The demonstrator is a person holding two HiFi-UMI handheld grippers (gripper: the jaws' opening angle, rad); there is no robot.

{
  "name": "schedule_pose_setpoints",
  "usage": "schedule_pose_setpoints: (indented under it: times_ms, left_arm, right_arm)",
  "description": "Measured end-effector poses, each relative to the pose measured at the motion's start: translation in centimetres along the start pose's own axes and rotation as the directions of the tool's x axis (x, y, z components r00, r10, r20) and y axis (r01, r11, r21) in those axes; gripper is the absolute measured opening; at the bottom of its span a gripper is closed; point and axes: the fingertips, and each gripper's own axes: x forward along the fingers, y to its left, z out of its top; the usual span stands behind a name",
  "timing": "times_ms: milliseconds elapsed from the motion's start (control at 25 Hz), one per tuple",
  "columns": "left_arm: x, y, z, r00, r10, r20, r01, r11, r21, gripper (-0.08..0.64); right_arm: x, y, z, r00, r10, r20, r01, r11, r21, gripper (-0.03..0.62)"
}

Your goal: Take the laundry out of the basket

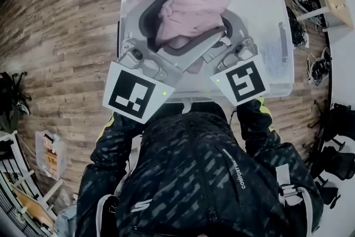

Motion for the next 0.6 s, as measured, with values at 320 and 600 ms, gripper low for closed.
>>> schedule_pose_setpoints:
  times_ms: [320,600]
  left_arm:
    - [-1.0,-1.8,3.5,1.000,0.012,0.029,-0.014,0.998,0.054,0.385]
    - [-2.9,-7.6,6.6,1.000,0.024,0.015,-0.026,0.995,0.099,0.385]
  right_arm:
    - [-2.1,0.6,3.1,0.998,-0.005,0.070,0.006,1.000,-0.023,0.137]
    - [-7.9,3.4,5.1,0.995,0.010,0.104,-0.010,1.000,-0.004,0.138]
